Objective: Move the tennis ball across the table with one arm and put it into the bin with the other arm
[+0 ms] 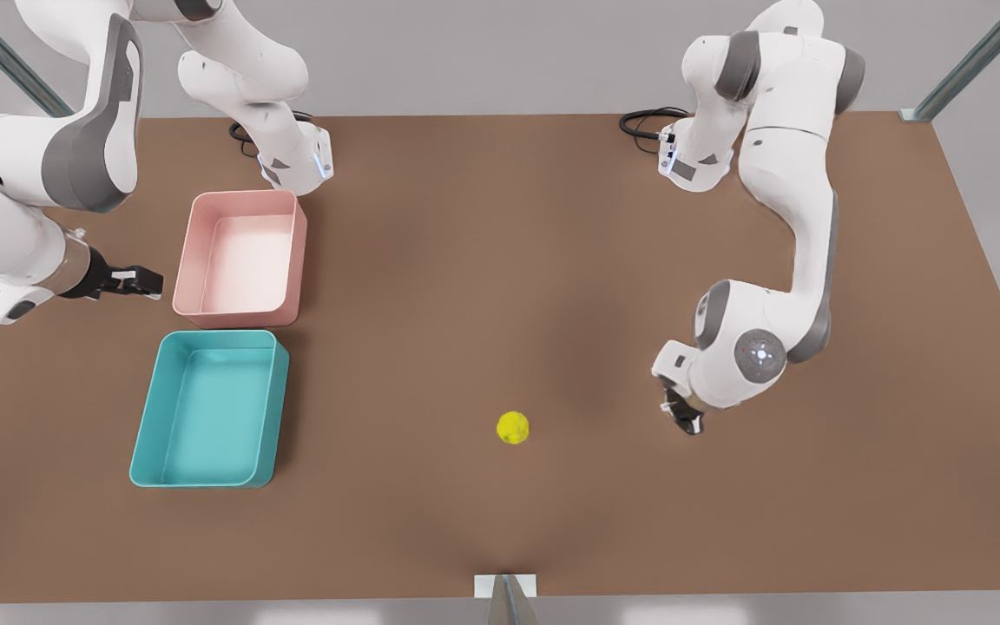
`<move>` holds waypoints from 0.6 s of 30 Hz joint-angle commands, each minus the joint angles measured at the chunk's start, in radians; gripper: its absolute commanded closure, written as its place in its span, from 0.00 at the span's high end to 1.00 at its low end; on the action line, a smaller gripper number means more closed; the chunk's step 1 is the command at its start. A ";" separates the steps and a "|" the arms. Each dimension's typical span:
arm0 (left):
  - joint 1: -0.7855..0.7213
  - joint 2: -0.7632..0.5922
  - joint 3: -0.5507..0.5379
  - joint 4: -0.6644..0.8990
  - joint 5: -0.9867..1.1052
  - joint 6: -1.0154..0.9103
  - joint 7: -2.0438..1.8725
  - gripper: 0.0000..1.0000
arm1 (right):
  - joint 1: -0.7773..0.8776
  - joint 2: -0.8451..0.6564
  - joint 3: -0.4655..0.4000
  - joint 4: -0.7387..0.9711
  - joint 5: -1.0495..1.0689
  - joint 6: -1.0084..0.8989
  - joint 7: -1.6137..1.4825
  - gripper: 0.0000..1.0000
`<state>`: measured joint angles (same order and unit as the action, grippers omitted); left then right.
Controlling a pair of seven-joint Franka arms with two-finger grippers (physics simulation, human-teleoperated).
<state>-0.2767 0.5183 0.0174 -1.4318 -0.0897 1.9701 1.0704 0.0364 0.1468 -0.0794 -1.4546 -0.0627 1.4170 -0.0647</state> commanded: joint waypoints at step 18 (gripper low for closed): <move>0.122 -0.277 -0.027 0.054 0.002 -0.686 -1.543 1.00 | 0.301 0.524 0.001 0.091 0.135 0.611 0.493 1.00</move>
<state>-0.1556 0.2421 -0.0089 -1.3773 -0.0888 1.3185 0.1175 0.3254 0.6587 -0.0787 -1.3692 0.0635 1.8362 0.1109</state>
